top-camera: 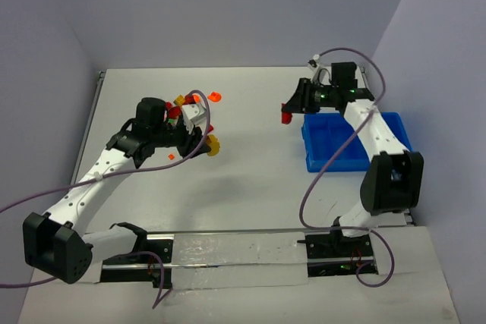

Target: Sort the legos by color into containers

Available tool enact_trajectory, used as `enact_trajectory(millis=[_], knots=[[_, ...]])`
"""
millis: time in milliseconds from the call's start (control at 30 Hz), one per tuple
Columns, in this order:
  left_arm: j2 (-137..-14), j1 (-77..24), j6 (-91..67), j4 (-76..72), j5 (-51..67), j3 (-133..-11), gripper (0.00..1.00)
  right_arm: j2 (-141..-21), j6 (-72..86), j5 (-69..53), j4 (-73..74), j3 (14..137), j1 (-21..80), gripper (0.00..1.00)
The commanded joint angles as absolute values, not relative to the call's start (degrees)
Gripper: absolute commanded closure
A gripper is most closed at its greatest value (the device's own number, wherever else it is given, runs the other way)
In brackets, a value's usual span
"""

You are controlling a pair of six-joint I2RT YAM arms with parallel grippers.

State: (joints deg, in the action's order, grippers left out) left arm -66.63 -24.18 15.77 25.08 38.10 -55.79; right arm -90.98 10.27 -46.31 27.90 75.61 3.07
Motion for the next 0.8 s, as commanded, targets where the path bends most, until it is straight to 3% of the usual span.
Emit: enact_trajectory(millis=[0,167,367,767], knots=[[-70.69,-23.91,12.6,23.14,37.16,-60.75,1.0,-82.16,-12.8,-19.38,41.9,76.76,-4.03,1.0],[-72.23,-24.3,12.15,21.29,37.2,-62.02,1.0,-81.07,-23.12,-5.5,41.3,77.11,-12.51,1.0],[-73.87,-25.29,11.98,20.7,36.78,-63.19,1.0,-87.75,-29.74,-1.52,41.02,81.25,-22.27,1.0],[-75.15,-26.02,12.2,21.0,35.76,-64.26,1.0,-96.85,-34.65,5.24,34.13,79.55,-26.55,0.9]])
